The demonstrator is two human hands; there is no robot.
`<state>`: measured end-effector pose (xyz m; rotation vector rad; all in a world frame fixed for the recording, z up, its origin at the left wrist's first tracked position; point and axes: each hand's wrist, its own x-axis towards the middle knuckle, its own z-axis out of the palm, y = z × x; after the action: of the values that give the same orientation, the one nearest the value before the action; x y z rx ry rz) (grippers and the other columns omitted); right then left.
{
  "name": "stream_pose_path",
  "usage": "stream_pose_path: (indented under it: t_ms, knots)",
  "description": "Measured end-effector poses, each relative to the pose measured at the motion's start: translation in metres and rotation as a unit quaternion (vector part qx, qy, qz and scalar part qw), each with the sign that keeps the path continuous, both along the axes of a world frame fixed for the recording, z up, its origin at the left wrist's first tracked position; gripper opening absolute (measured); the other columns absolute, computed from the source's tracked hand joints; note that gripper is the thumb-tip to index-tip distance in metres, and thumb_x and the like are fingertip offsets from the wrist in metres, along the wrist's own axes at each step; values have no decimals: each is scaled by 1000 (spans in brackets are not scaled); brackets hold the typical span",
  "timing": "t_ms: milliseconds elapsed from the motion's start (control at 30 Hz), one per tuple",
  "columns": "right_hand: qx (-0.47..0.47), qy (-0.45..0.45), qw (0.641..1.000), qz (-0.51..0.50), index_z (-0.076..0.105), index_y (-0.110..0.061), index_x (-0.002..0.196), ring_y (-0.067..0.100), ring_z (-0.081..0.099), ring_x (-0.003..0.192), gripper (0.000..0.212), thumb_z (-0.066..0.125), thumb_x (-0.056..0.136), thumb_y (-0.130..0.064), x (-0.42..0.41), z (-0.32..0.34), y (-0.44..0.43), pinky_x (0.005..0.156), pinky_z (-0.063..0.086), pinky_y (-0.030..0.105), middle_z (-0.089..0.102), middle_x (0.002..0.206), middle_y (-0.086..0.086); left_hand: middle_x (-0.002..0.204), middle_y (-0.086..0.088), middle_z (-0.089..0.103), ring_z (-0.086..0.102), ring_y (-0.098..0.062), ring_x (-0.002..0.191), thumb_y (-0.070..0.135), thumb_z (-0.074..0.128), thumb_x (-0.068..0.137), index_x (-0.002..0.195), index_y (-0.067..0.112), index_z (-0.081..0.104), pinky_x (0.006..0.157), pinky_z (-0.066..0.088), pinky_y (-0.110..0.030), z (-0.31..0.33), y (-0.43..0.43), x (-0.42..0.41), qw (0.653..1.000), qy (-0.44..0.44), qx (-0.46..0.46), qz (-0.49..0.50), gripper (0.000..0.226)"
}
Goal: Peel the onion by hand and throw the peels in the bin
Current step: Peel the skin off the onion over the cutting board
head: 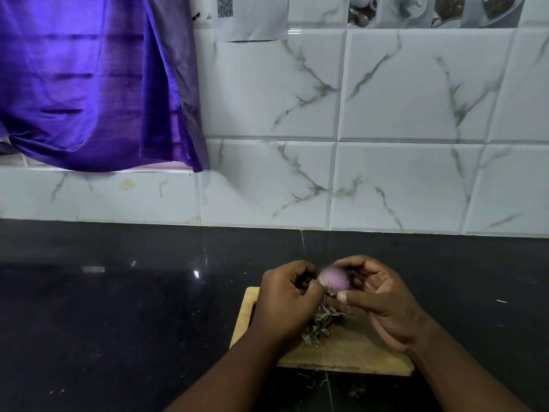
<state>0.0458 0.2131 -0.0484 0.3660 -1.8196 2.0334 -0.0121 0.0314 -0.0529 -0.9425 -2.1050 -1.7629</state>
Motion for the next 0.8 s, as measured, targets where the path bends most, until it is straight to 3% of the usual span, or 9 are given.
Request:
stream_pose_path:
  t_ms: [100, 267, 400, 567, 700, 800]
  knots:
    - [-28, -5, 999, 18, 70, -1, 110, 33, 70, 108, 50, 81, 62, 9, -2, -1, 3, 89, 61, 39, 72, 116, 23, 85, 4, 79, 76, -15, 80, 7, 67, 91, 97, 18, 82, 73, 64, -42, 1, 0, 0, 1000, -9, 24, -14, 19]
    - [-44, -16, 998, 34, 67, 0, 116, 32, 69, 109, 75, 100, 50, -16, -4, -1, 6, 87, 61, 37, 70, 120, 23, 95, -3, 79, 76, -21, 90, 19, 66, 103, 102, 17, 78, 82, 64, -48, 1, 2, -1, 995, -49, 58, -62, 13]
    - [-30, -21, 999, 19, 67, -1, 116, 33, 69, 112, 72, 98, 53, -13, -3, 0, 6, 89, 61, 38, 70, 121, 23, 100, -6, 77, 74, -28, 94, 18, 61, 106, 105, 16, 74, 85, 62, -54, -1, 4, -3, 993, -64, 64, -79, 13]
    - [-22, -24, 999, 13, 66, 0, 116, 37, 69, 114, 60, 92, 61, 1, -2, 1, 4, 85, 62, 39, 70, 121, 24, 99, 1, 74, 72, -21, 94, 18, 54, 108, 103, 22, 72, 84, 59, -55, -5, 6, -5, 998, -20, 33, -47, 19]
    - [-19, -23, 1000, 1, 68, -2, 114, 33, 70, 112, 75, 101, 50, -17, 0, 3, 2, 84, 62, 39, 71, 120, 23, 100, 3, 73, 70, -20, 96, 22, 50, 108, 105, 24, 72, 84, 57, -53, -4, 6, -7, 999, 8, 23, -29, 22]
    - [-20, -23, 1000, 5, 68, -3, 114, 31, 71, 111, 70, 100, 52, -14, 1, 4, 0, 82, 62, 36, 71, 119, 22, 99, 5, 70, 67, -17, 94, 25, 45, 111, 106, 25, 68, 82, 56, -49, -4, 5, -3, 999, 30, 0, -33, 24]
